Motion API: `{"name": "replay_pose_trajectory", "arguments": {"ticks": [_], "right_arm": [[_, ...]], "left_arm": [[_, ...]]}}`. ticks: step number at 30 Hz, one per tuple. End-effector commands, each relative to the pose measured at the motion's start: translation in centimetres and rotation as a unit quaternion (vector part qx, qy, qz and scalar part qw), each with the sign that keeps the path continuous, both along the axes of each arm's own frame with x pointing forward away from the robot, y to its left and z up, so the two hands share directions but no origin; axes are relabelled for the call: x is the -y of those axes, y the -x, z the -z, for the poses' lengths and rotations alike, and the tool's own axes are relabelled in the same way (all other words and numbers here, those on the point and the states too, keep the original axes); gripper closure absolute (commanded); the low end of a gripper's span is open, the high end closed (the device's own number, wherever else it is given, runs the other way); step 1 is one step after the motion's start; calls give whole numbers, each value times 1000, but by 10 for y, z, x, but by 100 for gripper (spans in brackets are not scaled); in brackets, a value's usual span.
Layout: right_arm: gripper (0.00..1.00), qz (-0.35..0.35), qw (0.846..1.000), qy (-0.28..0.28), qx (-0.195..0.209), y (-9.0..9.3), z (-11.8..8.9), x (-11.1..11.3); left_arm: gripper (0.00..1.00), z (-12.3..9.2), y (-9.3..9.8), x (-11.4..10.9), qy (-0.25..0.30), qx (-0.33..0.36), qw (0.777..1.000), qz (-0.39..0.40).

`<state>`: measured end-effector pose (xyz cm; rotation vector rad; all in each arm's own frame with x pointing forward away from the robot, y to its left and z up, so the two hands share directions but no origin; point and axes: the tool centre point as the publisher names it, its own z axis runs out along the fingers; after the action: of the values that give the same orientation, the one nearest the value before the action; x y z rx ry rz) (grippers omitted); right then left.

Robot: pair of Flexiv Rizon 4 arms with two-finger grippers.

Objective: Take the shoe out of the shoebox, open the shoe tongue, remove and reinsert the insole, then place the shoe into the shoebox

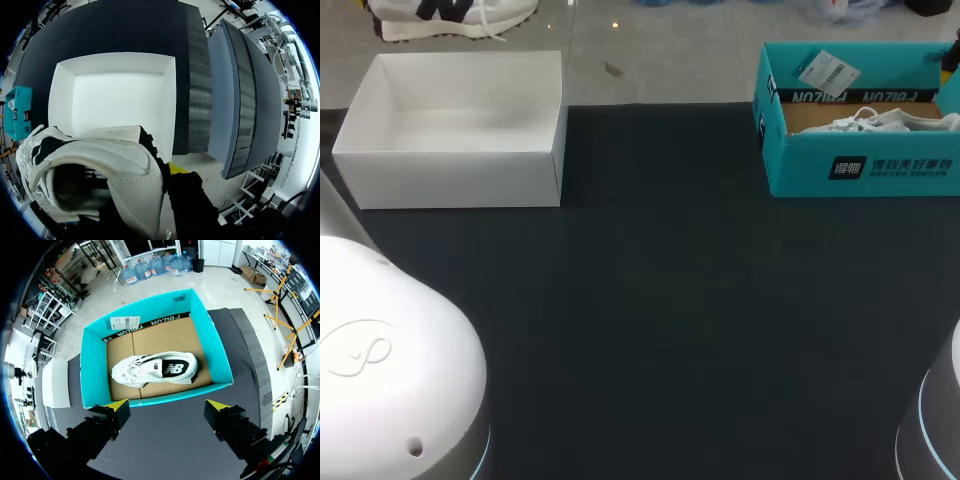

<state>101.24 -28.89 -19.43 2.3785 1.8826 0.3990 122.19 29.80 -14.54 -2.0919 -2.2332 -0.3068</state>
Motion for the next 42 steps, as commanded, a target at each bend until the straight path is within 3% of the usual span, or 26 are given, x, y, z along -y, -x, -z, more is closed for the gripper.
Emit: {"name": "replay_pose_trajectory", "arguments": {"ticks": [1,16,32,42], "right_arm": [[0,0,1000,0,0,0,0,-1],[0,0,1000,0,0,0,0,-1],[0,0,1000,0,0,0,0,-1],[0,0,1000,0,0,0,0,-1]], "left_arm": [[100,-5,42,22,-12,27,1000,8],[100,-1,127,85,-11,52,998,29],[100,18,221,172,5,83,994,64],[100,20,260,211,14,92,992,86]]}}
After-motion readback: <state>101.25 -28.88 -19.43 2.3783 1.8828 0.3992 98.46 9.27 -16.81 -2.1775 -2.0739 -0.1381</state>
